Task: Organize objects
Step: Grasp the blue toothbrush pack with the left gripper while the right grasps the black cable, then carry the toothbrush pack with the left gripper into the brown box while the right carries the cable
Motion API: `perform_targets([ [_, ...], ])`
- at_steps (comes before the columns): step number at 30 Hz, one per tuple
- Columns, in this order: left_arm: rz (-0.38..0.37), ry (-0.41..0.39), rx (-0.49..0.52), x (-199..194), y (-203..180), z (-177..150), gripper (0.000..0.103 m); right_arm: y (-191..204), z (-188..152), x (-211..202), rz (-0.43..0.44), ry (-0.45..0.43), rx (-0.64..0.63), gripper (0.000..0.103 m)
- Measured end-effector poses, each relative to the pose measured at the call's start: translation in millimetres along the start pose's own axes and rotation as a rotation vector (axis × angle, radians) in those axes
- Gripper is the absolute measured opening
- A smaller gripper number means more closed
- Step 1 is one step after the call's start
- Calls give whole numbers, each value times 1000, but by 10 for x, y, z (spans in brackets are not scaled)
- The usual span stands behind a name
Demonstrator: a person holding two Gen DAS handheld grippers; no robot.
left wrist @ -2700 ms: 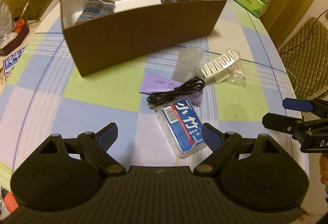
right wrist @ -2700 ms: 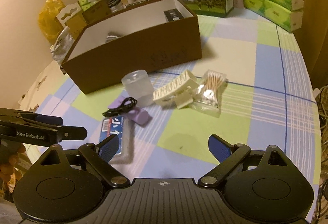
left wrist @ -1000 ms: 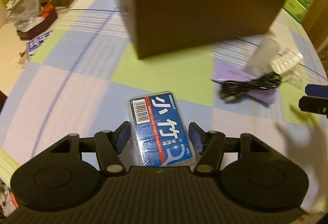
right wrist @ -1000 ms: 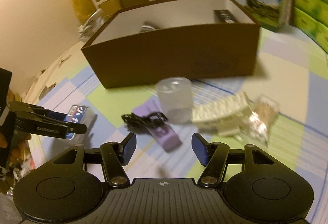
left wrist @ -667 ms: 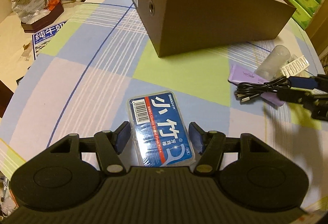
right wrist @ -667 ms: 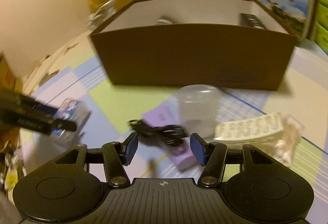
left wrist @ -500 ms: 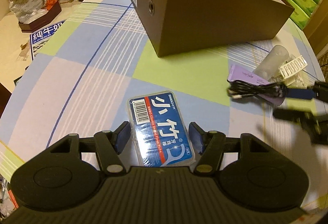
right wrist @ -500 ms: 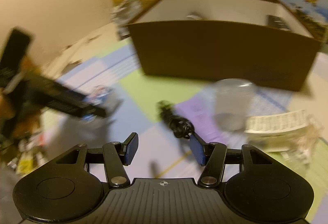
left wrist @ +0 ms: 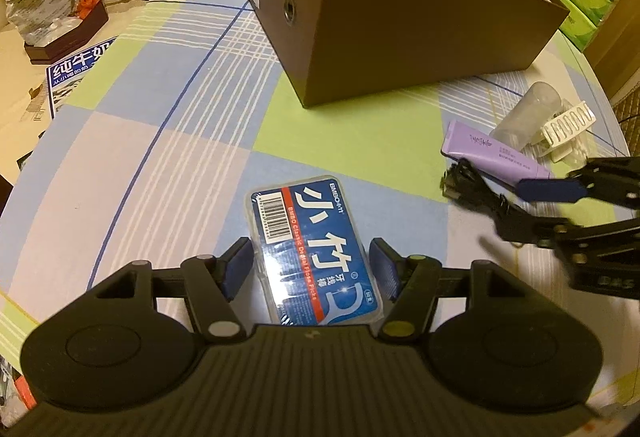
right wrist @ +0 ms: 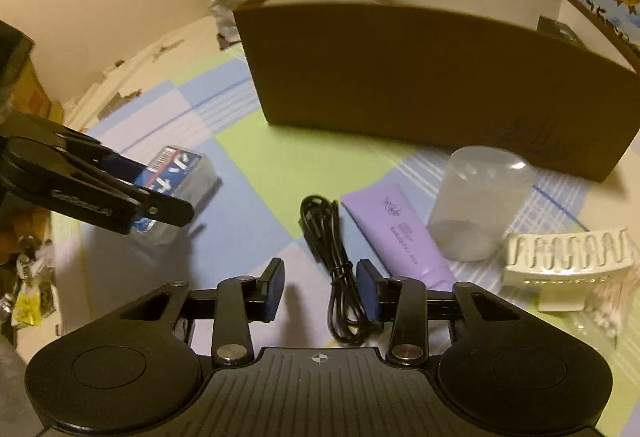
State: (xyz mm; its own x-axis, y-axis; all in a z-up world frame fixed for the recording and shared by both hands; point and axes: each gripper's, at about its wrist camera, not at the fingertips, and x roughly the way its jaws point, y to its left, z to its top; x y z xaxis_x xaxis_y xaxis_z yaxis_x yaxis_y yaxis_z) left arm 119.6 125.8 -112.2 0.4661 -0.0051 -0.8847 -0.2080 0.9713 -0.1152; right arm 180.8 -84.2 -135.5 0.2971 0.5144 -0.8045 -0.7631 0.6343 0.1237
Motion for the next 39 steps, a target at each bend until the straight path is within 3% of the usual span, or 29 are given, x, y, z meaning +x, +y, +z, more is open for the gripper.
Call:
perform_targets([
  [5,-10,5,-2,-4,12,-14,60,96,41,6,49,26,28,30],
  [17,8,3,26,80,-52,66,60,227,126,228,-62,27,34,30],
  [19,23,5,46,95,-85,76,59,293,125,238,-89,32,2,15],
  [20,33,4,56,99,-101,73,57,318,124,242,-97,34,-9,15],
  [29,15,8,62,61,-105,38,53,213,100,144,-41,34,95,12],
  [39,11,-37,59,-107,-66,14,53,193,135,-90,2,-36,144,12],
])
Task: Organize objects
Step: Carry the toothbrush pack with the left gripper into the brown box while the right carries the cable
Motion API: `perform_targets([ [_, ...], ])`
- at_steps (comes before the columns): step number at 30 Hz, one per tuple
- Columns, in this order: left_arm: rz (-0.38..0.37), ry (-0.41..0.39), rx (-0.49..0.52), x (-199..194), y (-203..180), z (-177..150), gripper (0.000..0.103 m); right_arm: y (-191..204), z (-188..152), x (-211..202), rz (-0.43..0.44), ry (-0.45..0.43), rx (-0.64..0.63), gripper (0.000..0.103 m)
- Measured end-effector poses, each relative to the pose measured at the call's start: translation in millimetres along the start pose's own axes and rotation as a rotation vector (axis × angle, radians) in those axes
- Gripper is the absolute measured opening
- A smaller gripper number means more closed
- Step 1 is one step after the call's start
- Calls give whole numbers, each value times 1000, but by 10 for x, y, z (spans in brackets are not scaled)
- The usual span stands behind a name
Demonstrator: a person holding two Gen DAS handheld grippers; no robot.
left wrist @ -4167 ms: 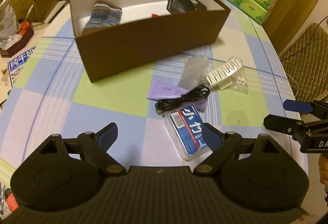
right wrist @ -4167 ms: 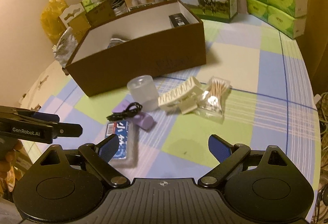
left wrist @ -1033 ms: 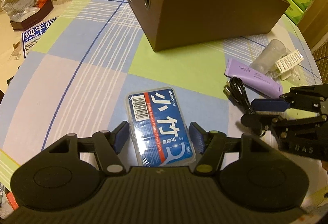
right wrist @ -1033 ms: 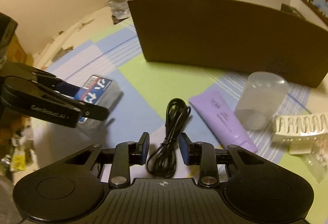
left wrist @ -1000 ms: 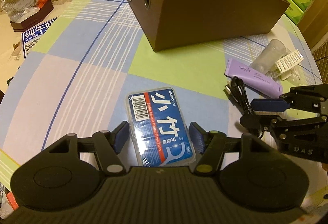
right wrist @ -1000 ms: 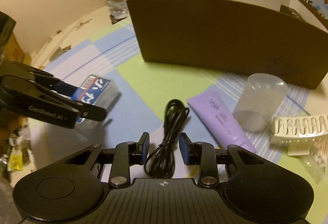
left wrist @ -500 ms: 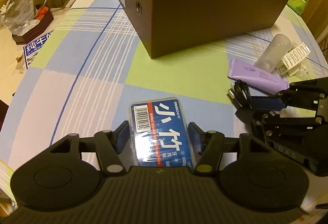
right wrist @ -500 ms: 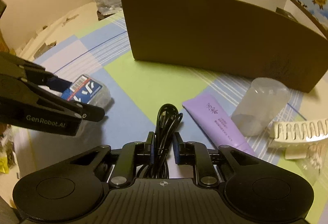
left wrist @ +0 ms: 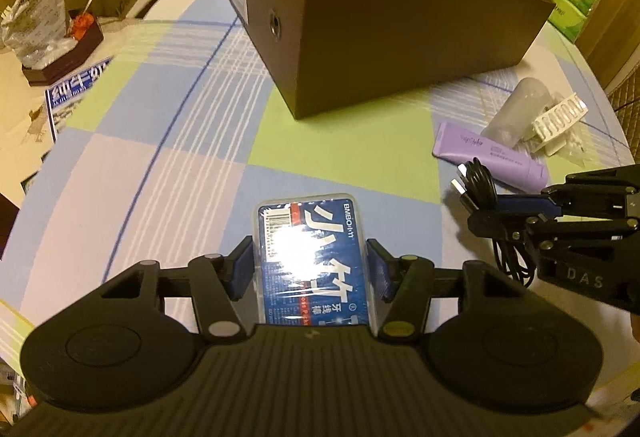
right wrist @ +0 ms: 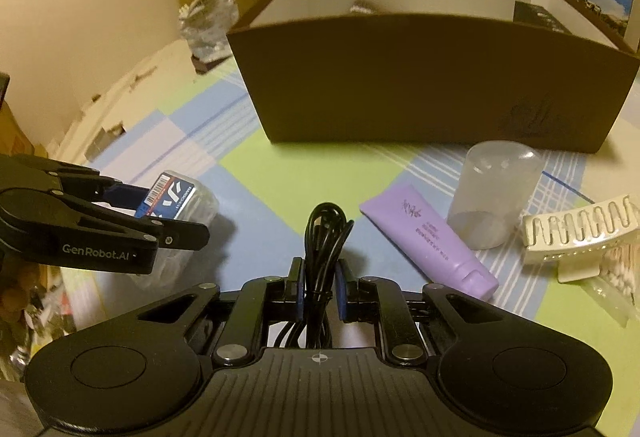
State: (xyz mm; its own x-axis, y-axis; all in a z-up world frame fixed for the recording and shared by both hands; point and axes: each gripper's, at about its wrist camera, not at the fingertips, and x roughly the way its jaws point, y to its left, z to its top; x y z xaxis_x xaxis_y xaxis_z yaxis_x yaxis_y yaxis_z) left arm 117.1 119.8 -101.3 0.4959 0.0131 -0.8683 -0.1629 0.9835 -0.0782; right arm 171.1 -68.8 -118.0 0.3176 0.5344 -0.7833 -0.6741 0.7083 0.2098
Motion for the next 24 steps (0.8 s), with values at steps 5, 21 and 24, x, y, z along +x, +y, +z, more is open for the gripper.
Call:
perform_targets([
  [5,3,-54,8,-157,2,38,53,-12,72,-149,32,-57,25,12],
  [21,-57,-237,27,-809,-107,620,53,-127,716,-726,80,-236,34,12],
  [24,-72,-272,33,-871,-125,832,53,-200,925,-812,67,-279,28,12],
])
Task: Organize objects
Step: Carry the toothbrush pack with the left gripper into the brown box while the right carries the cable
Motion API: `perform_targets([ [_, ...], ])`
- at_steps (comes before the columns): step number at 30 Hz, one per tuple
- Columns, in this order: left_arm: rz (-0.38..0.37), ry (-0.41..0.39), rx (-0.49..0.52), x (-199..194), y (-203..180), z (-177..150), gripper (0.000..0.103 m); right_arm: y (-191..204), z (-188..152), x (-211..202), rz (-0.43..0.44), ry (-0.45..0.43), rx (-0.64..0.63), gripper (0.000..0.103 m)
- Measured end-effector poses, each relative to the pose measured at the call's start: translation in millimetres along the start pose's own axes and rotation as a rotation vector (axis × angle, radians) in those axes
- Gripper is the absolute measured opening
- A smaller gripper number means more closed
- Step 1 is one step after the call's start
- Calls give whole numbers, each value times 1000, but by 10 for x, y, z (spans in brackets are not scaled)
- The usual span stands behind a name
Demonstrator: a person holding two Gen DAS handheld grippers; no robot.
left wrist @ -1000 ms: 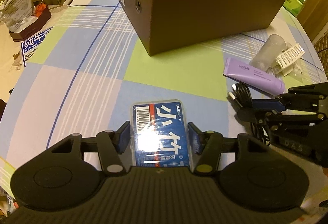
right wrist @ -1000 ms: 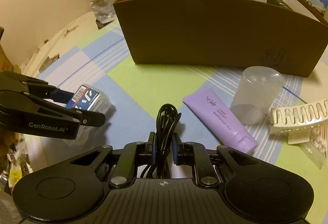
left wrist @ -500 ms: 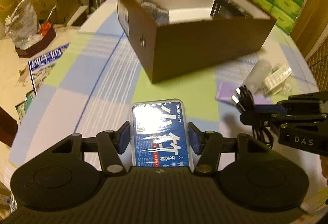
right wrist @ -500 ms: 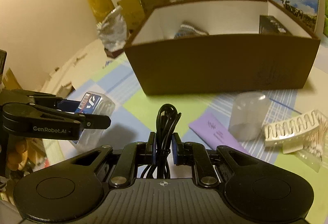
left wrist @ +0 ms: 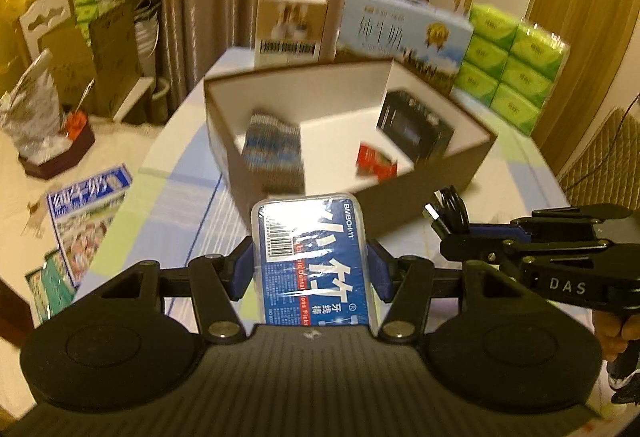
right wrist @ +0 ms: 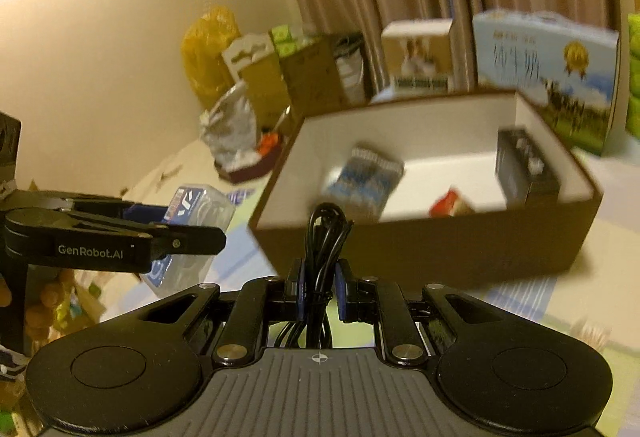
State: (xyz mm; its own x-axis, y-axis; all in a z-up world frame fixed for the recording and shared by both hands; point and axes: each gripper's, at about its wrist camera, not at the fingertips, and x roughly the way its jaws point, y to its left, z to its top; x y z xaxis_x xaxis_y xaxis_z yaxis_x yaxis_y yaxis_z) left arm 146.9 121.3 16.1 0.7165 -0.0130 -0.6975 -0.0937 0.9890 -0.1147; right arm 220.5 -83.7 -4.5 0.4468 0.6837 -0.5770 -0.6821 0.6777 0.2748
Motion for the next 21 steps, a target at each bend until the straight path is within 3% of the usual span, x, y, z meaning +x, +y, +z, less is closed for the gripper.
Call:
perform_targets([
  [11,-18,-72,15,281,18,723,53,-266,600,138,-36,-67,-21,12],
  [21,-29,-6,0,817,49,1037,53,-578,822,510,-72,-9,-58,12],
])
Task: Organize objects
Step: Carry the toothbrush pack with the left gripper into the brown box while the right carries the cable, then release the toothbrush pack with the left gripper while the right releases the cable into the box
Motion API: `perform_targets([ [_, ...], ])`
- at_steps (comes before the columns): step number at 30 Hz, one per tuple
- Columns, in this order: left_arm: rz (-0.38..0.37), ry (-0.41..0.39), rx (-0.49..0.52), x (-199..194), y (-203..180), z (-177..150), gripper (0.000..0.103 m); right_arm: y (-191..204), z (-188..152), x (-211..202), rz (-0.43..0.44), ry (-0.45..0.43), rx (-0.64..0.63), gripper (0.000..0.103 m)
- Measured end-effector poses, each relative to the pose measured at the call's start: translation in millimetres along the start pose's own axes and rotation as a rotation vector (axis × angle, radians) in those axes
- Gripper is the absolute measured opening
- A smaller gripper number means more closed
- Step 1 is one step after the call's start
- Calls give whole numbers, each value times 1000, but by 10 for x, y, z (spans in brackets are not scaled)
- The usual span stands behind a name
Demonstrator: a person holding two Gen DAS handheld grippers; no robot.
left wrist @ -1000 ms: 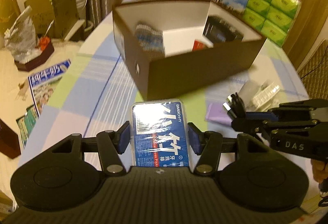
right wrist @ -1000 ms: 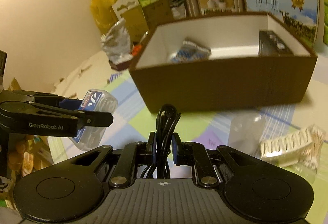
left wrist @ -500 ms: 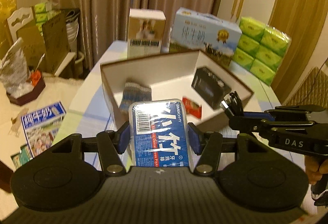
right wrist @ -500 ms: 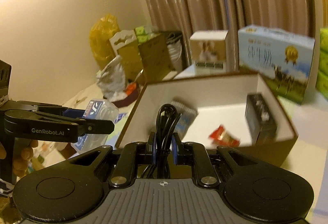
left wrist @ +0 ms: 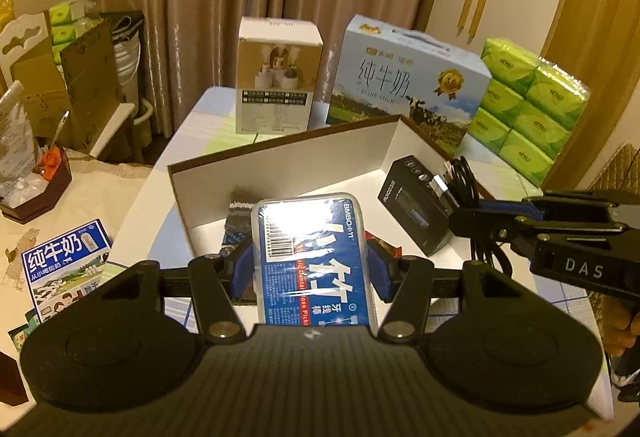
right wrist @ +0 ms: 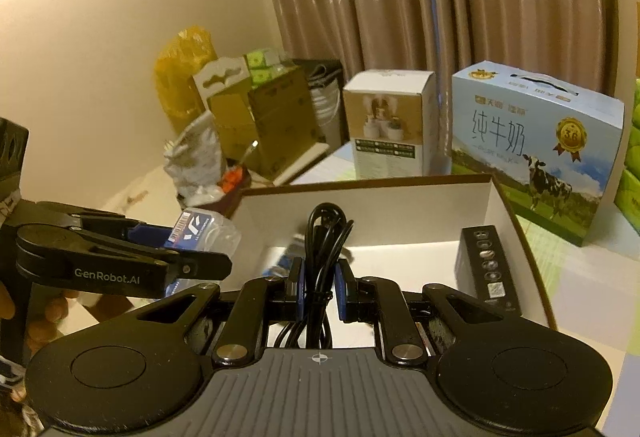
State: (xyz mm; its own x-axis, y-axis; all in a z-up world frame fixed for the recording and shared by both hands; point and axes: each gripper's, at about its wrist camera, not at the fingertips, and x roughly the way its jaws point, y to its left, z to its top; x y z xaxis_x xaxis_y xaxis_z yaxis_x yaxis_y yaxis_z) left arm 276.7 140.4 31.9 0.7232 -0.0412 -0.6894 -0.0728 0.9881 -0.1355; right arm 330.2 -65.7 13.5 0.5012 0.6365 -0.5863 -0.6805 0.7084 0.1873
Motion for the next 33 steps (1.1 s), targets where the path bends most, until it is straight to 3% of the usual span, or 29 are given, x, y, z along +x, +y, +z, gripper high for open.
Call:
perform_targets([
  [11,16,149,1,633,54,-30,53,-312,-63,459,-11,132,-24,12],
  [20,31,303,55,1037,12,-118,53,-441,-122,694,16,240,-36,12],
  [30,40,411,153,1303,-100,-219,53,-525,-177,856,18,338,-42,12],
  [33,29,417,164,1327,-99,-220,65,-538,-177,891,22,354,-43,12],
])
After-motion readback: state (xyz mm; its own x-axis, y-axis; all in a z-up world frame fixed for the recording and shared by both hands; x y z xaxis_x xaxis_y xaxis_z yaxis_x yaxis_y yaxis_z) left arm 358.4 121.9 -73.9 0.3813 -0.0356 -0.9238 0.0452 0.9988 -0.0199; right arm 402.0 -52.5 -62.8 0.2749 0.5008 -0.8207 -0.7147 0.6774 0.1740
